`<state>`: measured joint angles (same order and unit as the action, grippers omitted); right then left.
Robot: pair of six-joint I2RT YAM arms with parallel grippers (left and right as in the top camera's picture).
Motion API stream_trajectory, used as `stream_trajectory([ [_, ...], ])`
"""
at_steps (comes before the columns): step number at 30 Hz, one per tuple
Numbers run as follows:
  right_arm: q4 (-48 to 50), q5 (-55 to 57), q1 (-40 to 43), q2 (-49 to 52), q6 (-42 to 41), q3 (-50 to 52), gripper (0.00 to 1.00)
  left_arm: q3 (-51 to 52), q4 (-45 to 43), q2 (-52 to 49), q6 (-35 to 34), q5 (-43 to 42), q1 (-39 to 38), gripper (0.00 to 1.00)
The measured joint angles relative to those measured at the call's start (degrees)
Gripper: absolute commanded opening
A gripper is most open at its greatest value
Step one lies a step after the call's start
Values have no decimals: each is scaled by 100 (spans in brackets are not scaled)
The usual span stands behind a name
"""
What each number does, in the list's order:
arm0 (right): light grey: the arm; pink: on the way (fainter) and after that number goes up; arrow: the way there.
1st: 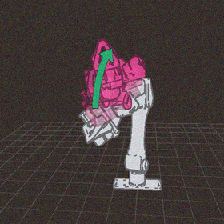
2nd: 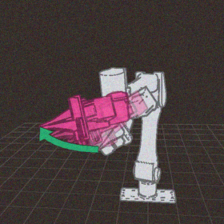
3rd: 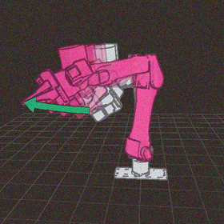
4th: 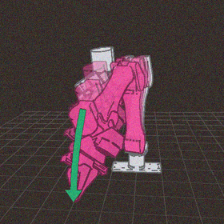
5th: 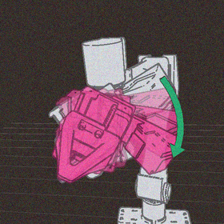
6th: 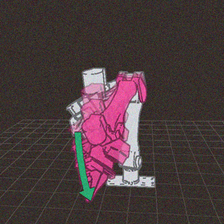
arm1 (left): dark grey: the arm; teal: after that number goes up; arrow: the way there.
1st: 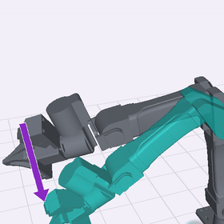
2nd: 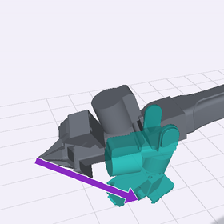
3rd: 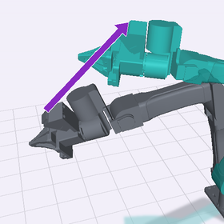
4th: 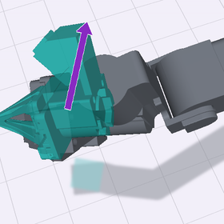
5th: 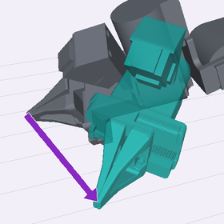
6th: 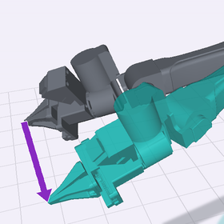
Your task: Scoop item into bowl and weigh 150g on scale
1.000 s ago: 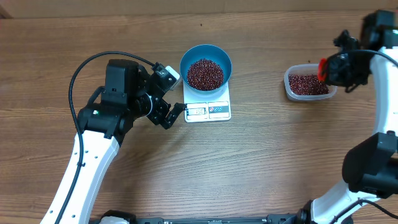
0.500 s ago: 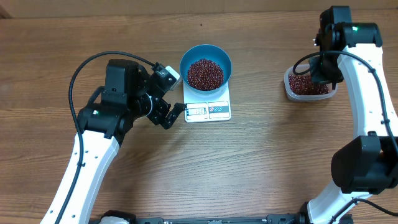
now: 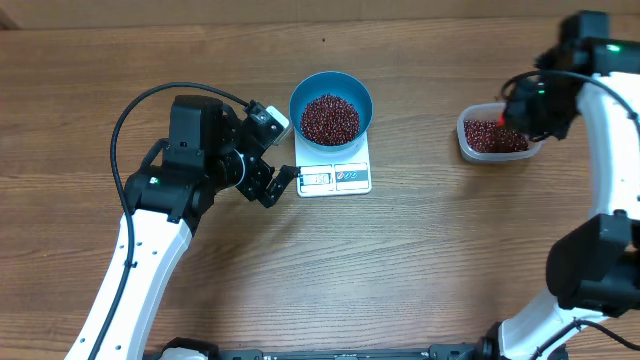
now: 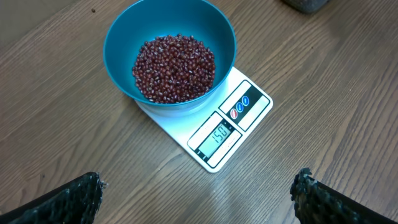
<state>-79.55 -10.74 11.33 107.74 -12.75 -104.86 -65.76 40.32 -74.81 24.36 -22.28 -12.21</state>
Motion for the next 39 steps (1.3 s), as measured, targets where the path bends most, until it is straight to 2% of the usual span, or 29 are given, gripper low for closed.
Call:
stream_trajectory([
  [7, 146, -1722, 743, 0, -785, 164, 4, 0, 0, 0, 0, 0, 0, 99],
  [14, 627, -2398, 745, 0, -1635, 468, 4, 0, 0, 0, 0, 0, 0, 100],
  [26, 1078, -2092, 581, 0, -3294, 811, 4, 0, 0, 0, 0, 0, 0, 100],
  [39, 1917, -1694, 498, 0, -4022, 1447, 4, 0, 0, 0, 0, 0, 0, 100],
])
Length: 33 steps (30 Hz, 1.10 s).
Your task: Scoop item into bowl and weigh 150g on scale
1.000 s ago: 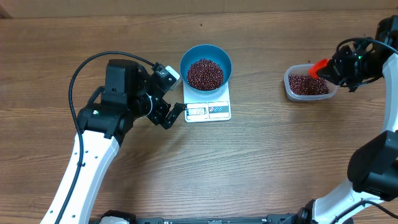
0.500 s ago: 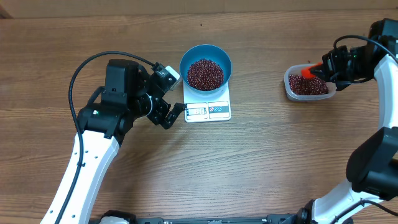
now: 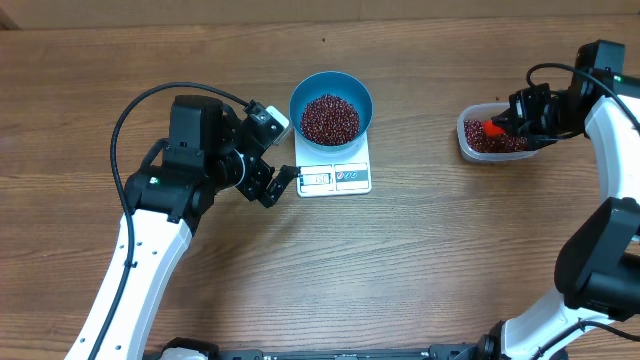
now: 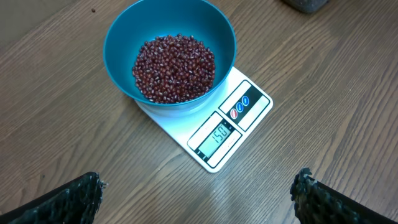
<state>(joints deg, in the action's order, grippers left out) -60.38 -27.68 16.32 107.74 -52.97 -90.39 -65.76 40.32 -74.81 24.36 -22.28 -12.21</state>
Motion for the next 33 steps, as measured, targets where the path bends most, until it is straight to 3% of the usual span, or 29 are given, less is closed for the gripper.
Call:
stream_trajectory([
  [33, 507, 457, -28, 0, -509, 4, 7, 0, 0, 0, 0, 0, 0, 100],
])
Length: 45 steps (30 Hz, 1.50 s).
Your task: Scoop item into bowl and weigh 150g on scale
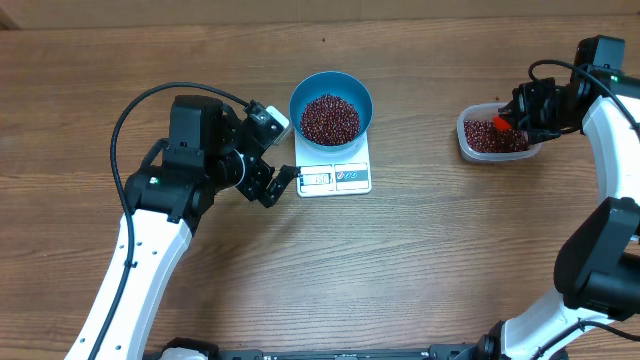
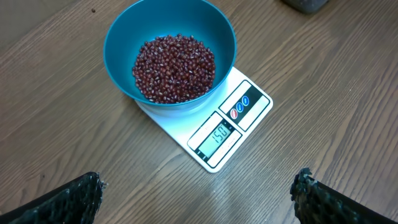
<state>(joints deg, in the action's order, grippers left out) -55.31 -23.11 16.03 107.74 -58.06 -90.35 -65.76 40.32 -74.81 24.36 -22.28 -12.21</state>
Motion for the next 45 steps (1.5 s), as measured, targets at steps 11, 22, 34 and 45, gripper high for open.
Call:
stream_trajectory([
  [11, 317, 17, -190, 35, -44, 0, 5, 0, 0, 0, 0, 0, 0, 100],
  [22, 210, -101, -420, 442, -44, 7, 12, 0, 0, 0, 0, 0, 0, 100],
  [34, -588, -245, -422, 442, 22, 20, 64, 0, 0, 0, 0, 0, 0, 99],
  [45, -879, -564, -61, 439, 549, 26, 80, 0, 0, 0, 0, 0, 0, 99],
])
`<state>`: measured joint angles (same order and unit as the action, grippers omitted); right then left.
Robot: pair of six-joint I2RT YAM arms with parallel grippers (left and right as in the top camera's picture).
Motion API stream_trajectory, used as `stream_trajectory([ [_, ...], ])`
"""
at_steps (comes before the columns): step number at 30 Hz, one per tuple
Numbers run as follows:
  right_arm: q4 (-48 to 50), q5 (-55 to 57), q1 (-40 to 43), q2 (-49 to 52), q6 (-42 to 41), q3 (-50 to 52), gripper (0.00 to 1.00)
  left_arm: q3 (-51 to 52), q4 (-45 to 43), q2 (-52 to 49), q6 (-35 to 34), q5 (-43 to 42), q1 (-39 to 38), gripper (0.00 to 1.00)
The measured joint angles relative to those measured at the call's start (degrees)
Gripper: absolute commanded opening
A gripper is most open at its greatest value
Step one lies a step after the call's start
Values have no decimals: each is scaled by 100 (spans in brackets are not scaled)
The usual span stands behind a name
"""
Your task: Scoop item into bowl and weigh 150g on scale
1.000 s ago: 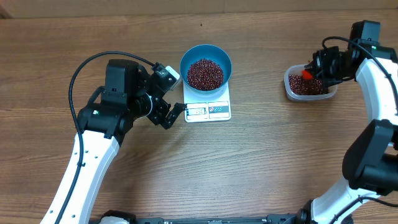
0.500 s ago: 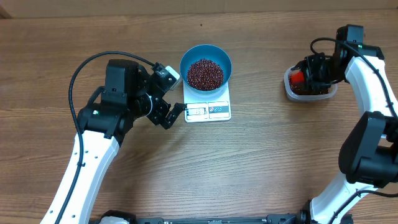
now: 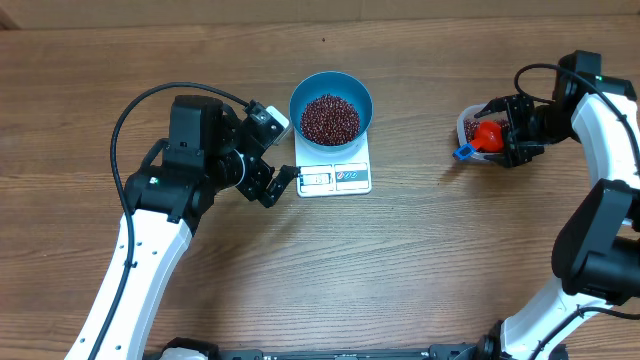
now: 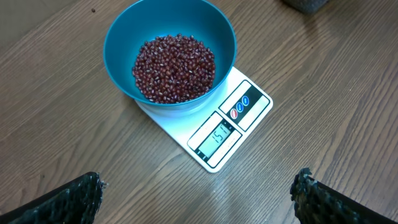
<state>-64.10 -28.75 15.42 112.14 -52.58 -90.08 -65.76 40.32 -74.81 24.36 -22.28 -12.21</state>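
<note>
A blue bowl [image 3: 331, 100] of red beans [image 4: 174, 68] stands on the white scale [image 4: 239, 121], whose display [image 4: 217, 135] reads about 151. My left gripper [image 3: 281, 152] hangs open just left of the scale, nothing between its fingers [image 4: 74, 198]. At the right, a clear bean container [image 3: 465, 128] is mostly covered by my right gripper [image 3: 506, 131], which stands open over it. A red scoop [image 3: 486, 134] lies on the container with its blue handle [image 3: 463, 152] sticking out over the lower left rim.
The table's far edge [image 3: 320, 22] runs along the top of the overhead view. A dark object [image 4: 305, 5] sits at the top edge of the left wrist view. The left arm's black cable [image 3: 150, 100] loops above its wrist.
My right gripper has opened and shifted slightly left over the container; the red scoop now lies free there with its blue handle showing. The scale's last digit changed from 150. The left arm stayed put.
The scale read 150 with the bowl full throughout the earlier moments, my left gripper open beside it. My right gripper held the red scoop above, then at the container. Now the scoop rests on the container and the gripper is open.
</note>
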Motion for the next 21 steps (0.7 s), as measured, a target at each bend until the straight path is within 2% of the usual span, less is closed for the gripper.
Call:
stream_trajectory([
  [7, 0, -44, 92, -79, 186, 0, 80, 0, 0, 0, 0, 0, 0, 100],
  [15, 0, -13, 144, -651, 485, 0, 80, 0, 0, 0, 0, 0, 0, 99],
  [21, -2, 92, 142, -1349, 564, 0, 88, 0, 0, 0, 0, 0, 0, 100],
])
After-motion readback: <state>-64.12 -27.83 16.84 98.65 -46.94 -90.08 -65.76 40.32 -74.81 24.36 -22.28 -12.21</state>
